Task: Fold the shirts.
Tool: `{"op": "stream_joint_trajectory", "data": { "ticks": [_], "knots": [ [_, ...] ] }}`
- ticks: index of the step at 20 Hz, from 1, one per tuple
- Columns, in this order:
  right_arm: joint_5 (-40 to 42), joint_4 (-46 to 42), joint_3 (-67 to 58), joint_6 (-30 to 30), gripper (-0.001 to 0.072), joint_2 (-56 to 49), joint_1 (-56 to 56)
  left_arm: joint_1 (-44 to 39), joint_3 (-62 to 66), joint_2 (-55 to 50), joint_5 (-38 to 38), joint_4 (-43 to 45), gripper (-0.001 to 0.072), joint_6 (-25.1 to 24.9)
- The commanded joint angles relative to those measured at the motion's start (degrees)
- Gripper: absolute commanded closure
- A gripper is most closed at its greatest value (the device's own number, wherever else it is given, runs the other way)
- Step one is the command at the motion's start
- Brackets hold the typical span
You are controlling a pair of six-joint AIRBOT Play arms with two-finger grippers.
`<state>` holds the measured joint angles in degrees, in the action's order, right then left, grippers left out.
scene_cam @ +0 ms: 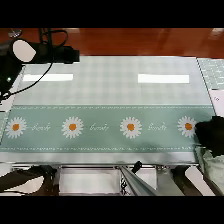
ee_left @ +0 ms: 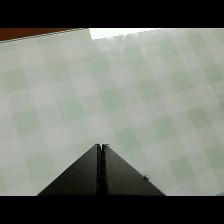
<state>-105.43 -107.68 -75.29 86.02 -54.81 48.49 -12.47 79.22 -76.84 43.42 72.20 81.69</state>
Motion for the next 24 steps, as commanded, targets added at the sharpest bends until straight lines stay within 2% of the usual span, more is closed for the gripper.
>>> {"op": "stream_joint_trajectory", "data": {
  "ticks": [1, 3, 8, 11, 20, 21, 22, 23, 24],
  "knots": [
    [-0.96, -15.34, 12.87, -1.86, 0.0674, 4.63, 0.48, 4.55, 0.0, -1.42, -0.79, 0.04, 0.0687, -1.09],
    [-0.87, -20.55, 19.76, -2.82, 0.0675, 6.88, 4.09, 6.97, 0.0, -1.75, -0.81, 0.04, 0.0687, -1.11],
    [1.88, -21.4, 29.35, -4.28, 0.0674, 9.64, 17.68, 10.95, 0.0, -2.45, -0.87, 0.04, 0.0687, -1.6],
    [6.01, -21.84, 30.25, -5.05, 0.0674, 9.99, 23.28, 11.5, 0.0, -2.47, -1.03, 0.07, 0.0687, -5.25],
    [10.16, -21.62, 30.32, -11.76, 0.0655, 9.97, 32.24, 11.39, 0.0, -2.47, -0.33, 0.07, 0.0687, -6.1],
    [10.54, -21.64, 30.32, -12.63, 0.0533, 9.97, 32.24, 11.39, 0.0, -2.47, -0.35, 0.07, 0.0687, -6.1],
    [10.95, -21.57, 30.32, -12.98, 0.0362, 9.97, 32.22, 11.39, 0.0, -2.47, -0.33, 0.07, 0.0687, -6.1],
    [11.15, -21.16, 30.32, -12.98, 0.0273, 9.99, 32.22, 11.39, 0.0, -2.47, -0.33, 0.07, 0.0687, -6.1],
    [11.37, -20.61, 30.32, -12.96, 0.0253, 9.99, 32.22, 11.39, 0.0, -2.47, -0.31, 0.07, 0.0687, -6.1]
  ]
}}
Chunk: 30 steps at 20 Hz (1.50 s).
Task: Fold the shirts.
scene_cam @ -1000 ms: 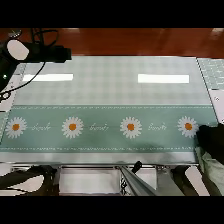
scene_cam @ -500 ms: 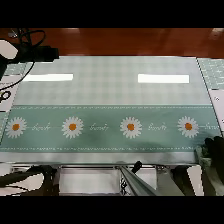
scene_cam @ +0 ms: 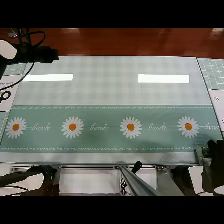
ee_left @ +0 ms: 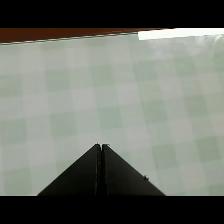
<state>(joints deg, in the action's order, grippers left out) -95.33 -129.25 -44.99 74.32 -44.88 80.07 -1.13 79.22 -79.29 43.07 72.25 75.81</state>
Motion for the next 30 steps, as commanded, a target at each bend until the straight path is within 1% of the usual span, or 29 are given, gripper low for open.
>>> {"op": "stream_joint_trajectory", "data": {
  "ticks": [1, 2, 3, 4, 5, 6, 7, 8, 9, 10, 11, 12, 13, 14, 15, 16, 17, 18, 20, 22, 24, 26, 30],
  "knots": [
    [1.92, 3.34, 0.0, 0.85, 0.0212, 0.07, 0.44, 0.02, 0.0, -0.02, 0.35, 0.02, 0.0687, -0.26],
    [3.19, 8.48, 0.0, 5.44, 0.021, 0.04, 0.13, 0.02, 0.0, -0.02, 1.03, 0.0, 0.0687, -0.44],
    [5.09, 16.17, -0.2, 7.34, 0.021, 0.04, -0.59, 0.02, 0.0, -0.02, 1.95, 0.0, 0.0687, -0.55],
    [7.63, 25.7, -1.07, 6.51, 0.021, 0.04, -2.03, 0.02, 0.0, -0.02, 3.5, -0.26, 0.0669, -1.84],
    [11.1, 34.6, -2.67, 5.46, 0.0211, 0.04, -3.89, -0.15, 0.13, 0.0, 5.64, -0.72, 0.0433, -3.41],
    [15.45, 44.61, -5.07, 4.7, 0.0213, 0.07, -6.54, -0.57, 0.94, 0.0, 9.51, -1.68, -0.0006, -4.2],
    [19.39, 53.57, -7.67, 1.4, 0.0228, 0.04, -9.88, -1.25, 2.25, 0.02, 13.86, -2.21, -0.0006, -4.04],
    [22.29, 60.7, -10.75, -3.56, 0.0287, -0.24, -14.73, -2.45, 4.15, 0.02, 18.05, -1.38, -0.0005, -4.04],
    [22.56, 63.8, -13.81, -7.34, 0.0287, -1.44, -20.63, -3.8, 5.57, 0.02, 19.58, 0.5, -0.0005, -3.93],
    [21.79, 63.8, -17.09, -8.46, 0.0283, -3.3, -27.32, -5.49, 6.71, 0.02, 19.67, 3.52, -0.0005, -2.23],
    [21.77, 62.97, -20.24, -7.87, 0.0261, -5.7, -34.75, -7.28, 7.61, 0.0, 19.76, 6.08, -0.0005, -1.07],
    [22.18, 62.55, -22.86, -5.84, 0.0209, -8.28, -41.42, -9.62, 8.5, -0.02, 21.0, 7.3, -0.0006, -1.38],
    [22.56, 62.4, -25.4, -1.73, 0.0158, -11.37, -48.17, -12.39, 9.2, -0.02, 22.38, 8.04, -0.0005, -1.73],
    [22.4, 62.03, -27.5, 2.23, 0.0125, -14.53, -53.96, -15.3, 9.46, -0.02, 23.71, 10.08, -0.0006, -1.62],
    [21.29, 61.29, -29.14, 4.26, 0.0115, -17.9, -59.76, -18.67, 9.46, -0.13, 25.03, 14.25, -0.0006, -1.01],
    [19.12, 59.84, -30.29, 5.49, 0.0114, -21.03, -65.11, -21.62, 9.51, -0.37, 27.32, 19.37, -0.0007, 2.25],
    [16.11, 58.1, -31.12, 7.06, 0.0107, -23.69, -69.55, -24.17, 9.6, -0.79, 30.86, 23.54, -0.0008, 4.46],
    [13.2, 57.09, -31.63, 8.17, 0.0102, -26.08, -73.48, -26.14, 9.57, -1.11, 33.94, 25.75, -0.0008, 5.6],
    [10.78, 53.13, -31.78, 8.22, 0.0103, -28.63, -79.25, -27.52, 9.6, -1.46, 35.45, 26.16, -0.0008, 8.83],
    [11.5, 47.6, -31.78, 9.16, 0.0104, -28.92, -82.79, -26.91, 9.6, -2.16, 34.84, 26.12, -0.0006, 13.57],
    [12.02, 45.46, -31.78, 9.33, 0.0105, -28.94, -84.06, -25.55, 9.57, -3.63, 35.01, 26.05, -0.0004, 16.72],
    [13.42, 45.35, -31.78, 9.64, 0.0106, -28.94, -84.17, -24.83, 9.57, -5.09, 36.28, 25.73, -0.0004, 16.85],
    [13.49, 45.09, -31.78, 9.62, 0.0106, -28.94, -84.17, -24.74, 9.55, -6.16, 36.5, 25.7, -0.0004, 16.87]
  ]
}}
